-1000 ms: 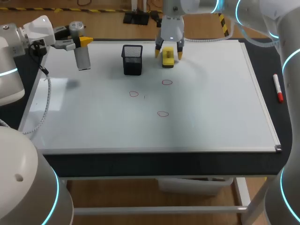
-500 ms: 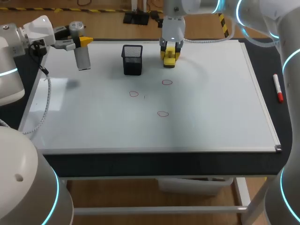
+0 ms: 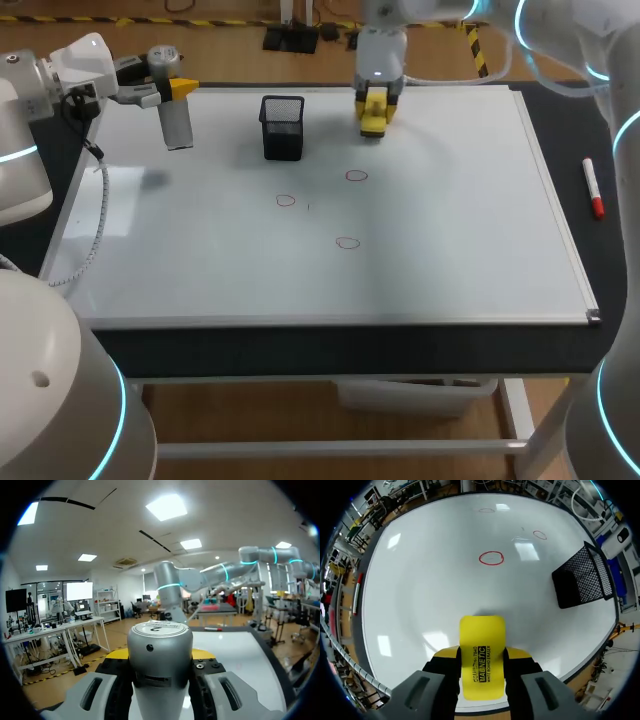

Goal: Pick up the inspection probe, press it on each red-marked spot on the whiteboard one by one, put down the probe, pick up the eraser, and wipe off all the red marks.

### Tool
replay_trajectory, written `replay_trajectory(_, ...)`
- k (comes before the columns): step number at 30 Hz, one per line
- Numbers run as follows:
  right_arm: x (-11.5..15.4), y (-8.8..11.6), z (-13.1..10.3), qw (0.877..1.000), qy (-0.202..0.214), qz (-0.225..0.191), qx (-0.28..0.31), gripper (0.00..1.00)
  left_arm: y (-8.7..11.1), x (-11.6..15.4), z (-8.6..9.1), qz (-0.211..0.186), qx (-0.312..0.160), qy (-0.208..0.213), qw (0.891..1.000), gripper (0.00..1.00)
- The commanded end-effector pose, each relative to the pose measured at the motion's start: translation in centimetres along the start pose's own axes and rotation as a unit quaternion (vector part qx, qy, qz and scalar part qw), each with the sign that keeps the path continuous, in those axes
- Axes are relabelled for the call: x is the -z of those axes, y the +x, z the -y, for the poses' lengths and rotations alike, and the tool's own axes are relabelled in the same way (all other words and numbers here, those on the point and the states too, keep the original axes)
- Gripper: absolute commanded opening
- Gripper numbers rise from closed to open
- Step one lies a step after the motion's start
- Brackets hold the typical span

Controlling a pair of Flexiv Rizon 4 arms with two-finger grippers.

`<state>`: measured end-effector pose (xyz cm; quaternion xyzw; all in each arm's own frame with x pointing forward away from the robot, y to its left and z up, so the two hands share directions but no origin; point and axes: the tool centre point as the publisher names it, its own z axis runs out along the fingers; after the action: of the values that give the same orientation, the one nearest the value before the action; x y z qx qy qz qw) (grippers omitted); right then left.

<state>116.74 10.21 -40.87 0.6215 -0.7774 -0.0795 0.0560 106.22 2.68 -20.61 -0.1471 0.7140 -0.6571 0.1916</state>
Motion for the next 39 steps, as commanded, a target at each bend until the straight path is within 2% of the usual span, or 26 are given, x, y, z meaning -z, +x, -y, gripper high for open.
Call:
replay_trajectory(1, 3.1, 3.4, -4.6, 0.998, 0.060, 0.013, -0.018, 0.00, 0.1, -0.1, 0.0, 0.002, -0.001, 0.001, 1.000, 0.00)
replay_trajectory(14, 3.2, 9.2, -8.5, 0.989, 0.093, -0.012, -0.114, 0.00, 0.1, -0.1, 0.0, 0.002, -0.001, 0.001, 1.000, 0.00)
replay_trajectory(23, 3.0, 13.0, -11.3, 0.980, 0.120, -0.012, -0.160, 0.00, 0.1, -0.1, 0.0, 0.002, -0.001, 0.001, 1.000, 0.00)
replay_trajectory(39, 1.9, 17.6, -14.2, 0.963, 0.142, -0.031, -0.228, 0.00, 0.1, -0.1, 0.0, 0.002, -0.001, 0.001, 1.000, 0.00)
